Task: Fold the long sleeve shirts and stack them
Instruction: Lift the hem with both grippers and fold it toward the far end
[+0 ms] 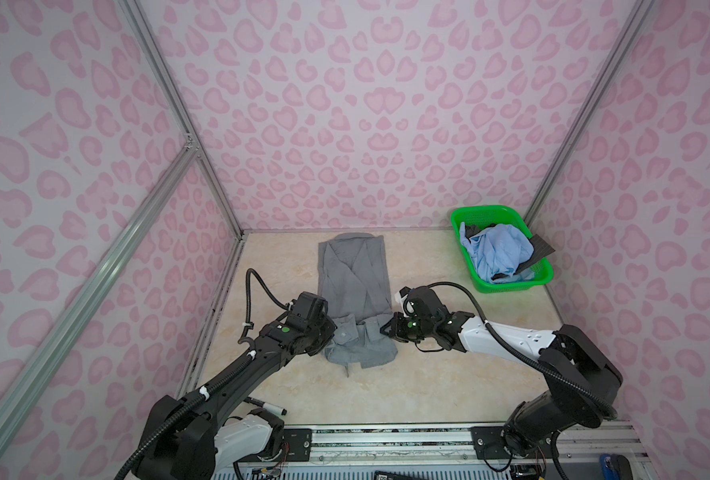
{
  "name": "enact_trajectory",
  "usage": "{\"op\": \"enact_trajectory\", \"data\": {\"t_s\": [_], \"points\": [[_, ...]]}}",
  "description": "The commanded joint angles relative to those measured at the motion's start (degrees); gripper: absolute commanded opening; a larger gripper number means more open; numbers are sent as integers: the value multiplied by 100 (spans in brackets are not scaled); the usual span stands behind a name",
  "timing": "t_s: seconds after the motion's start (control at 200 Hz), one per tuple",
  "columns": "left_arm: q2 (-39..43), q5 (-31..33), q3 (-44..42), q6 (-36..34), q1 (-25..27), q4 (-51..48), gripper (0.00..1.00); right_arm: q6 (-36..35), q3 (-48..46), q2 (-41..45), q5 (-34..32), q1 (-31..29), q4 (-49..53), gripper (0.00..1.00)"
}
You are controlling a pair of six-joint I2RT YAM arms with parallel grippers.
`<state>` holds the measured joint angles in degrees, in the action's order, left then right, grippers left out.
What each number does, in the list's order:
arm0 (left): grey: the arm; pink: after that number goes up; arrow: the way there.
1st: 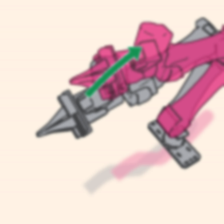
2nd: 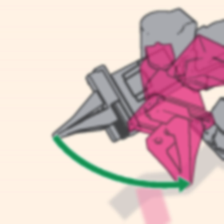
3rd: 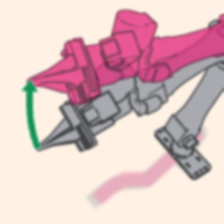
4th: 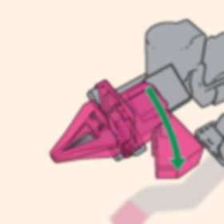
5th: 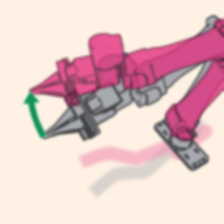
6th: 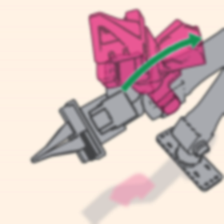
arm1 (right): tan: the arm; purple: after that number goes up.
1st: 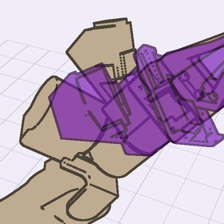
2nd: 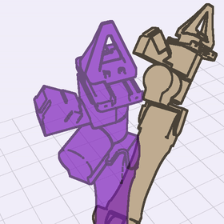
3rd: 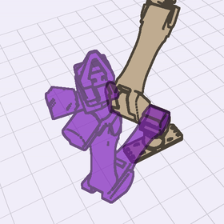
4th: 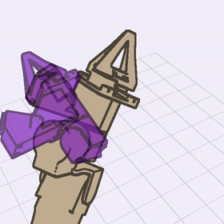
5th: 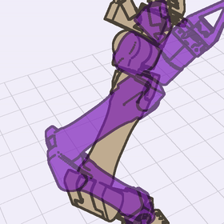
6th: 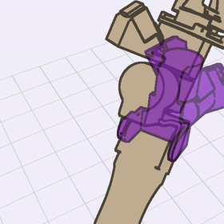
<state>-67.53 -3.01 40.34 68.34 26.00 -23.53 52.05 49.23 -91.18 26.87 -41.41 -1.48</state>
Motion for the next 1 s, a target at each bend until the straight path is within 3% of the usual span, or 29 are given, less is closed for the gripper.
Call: {"op": "enact_trajectory", "data": {"t_s": [0.0, 0.52, 0.67, 0.815, 0.995], "points": [[-147, 17, 37, -140, -97, 274, 4, -80, 111, -171, 144, 52, -206, 0], [-1228, -244, 251, -379, -523, 703, 6, -142, 618, -1249, 192, 314, -343, 0], [-1318, -300, 148, -443, -603, 808, 25, -254, 749, -1402, 139, 333, -223, 6], [-1198, -293, 170, -554, -701, 732, 55, -266, 721, -1358, 93, 356, -155, 21], [-799, -450, 298, -719, -824, 396, 76, -320, 593, -873, 25, 330, 13, 32]]}}
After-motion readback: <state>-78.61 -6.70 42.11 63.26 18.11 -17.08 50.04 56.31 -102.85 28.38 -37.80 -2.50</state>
